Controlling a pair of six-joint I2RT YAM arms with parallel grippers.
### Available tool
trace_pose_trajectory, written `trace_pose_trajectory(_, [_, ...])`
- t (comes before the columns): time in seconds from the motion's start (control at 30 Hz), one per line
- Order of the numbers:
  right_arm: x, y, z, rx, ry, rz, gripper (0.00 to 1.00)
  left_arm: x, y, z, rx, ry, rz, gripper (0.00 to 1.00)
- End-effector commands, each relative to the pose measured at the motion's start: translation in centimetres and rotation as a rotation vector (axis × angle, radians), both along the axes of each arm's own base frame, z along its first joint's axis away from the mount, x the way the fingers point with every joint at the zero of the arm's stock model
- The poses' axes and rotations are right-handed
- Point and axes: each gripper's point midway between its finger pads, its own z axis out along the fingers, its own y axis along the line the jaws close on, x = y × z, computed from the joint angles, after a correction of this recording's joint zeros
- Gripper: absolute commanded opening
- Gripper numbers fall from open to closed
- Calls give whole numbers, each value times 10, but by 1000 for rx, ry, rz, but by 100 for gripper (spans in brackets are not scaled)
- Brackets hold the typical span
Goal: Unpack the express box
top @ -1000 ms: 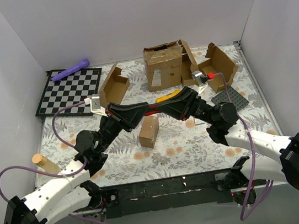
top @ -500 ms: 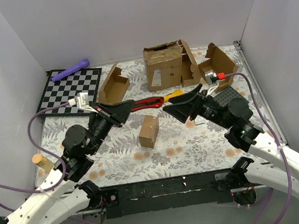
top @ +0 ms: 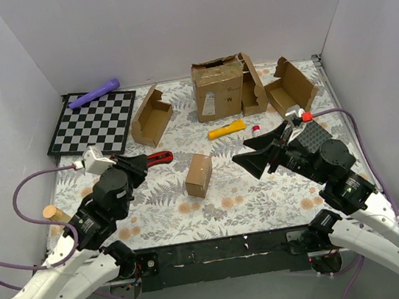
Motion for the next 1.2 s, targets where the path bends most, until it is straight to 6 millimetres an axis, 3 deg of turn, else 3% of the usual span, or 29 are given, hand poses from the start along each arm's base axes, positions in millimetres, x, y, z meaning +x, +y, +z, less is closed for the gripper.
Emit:
trace_pose_trajectory(0.0, [-7,-2,8,-23,-35,23,89,19,1,-51,31,165,34,0])
trace_pose_trajectory(0.03, [-8,-2,9,-20,-39,24,89,26,1,-53,8,171,27,0])
trace_pose_trajectory(0.07, [-9,-3,9,-20,-39,24,89,35,15,-71,-5,209,69,0])
trace_pose_trajectory(0.13, [-10,-6,8,-12,-39,18,89,45,16,-73,-69,184,39,0])
trace_pose_trajectory(0.17, [-11,-7,9,-7,-42,12,89,49,27,-84,-73,193,73,0])
trace_pose_trajectory(0.27, [-11,-10,0,-10,-34,1,89,62,27,-102,-110,217,50,0])
trace_pose_trajectory(0.33, [-11,-12,-4,-13,-30,-6,89,68,15,-111,-161,225,-8,0])
trace_pose_trajectory(0.4, [-10,-12,-10,-22,-20,-12,89,65,13,-131,-206,248,-13,0])
trace_pose_trajectory(0.53, [-8,-13,-16,-51,-19,-23,89,63,14,-143,-239,221,-10,1])
trace_pose_trajectory(0.87, [0,-15,-35,-114,15,-56,88,55,22,-202,-238,351,7,5])
trace_pose_trajectory(0.9, [0,-15,-36,-117,14,-58,88,54,23,-209,-231,370,11,8])
trace_pose_trajectory(1.03, [5,-16,-41,-139,21,-78,88,51,23,-219,-228,412,0,32])
trace_pose_trajectory(1.07, [6,-16,-43,-145,21,-79,88,50,24,-222,-225,423,0,46])
trace_pose_trajectory(1.17, [8,-15,-45,-158,23,-84,88,46,27,-230,-227,447,4,54])
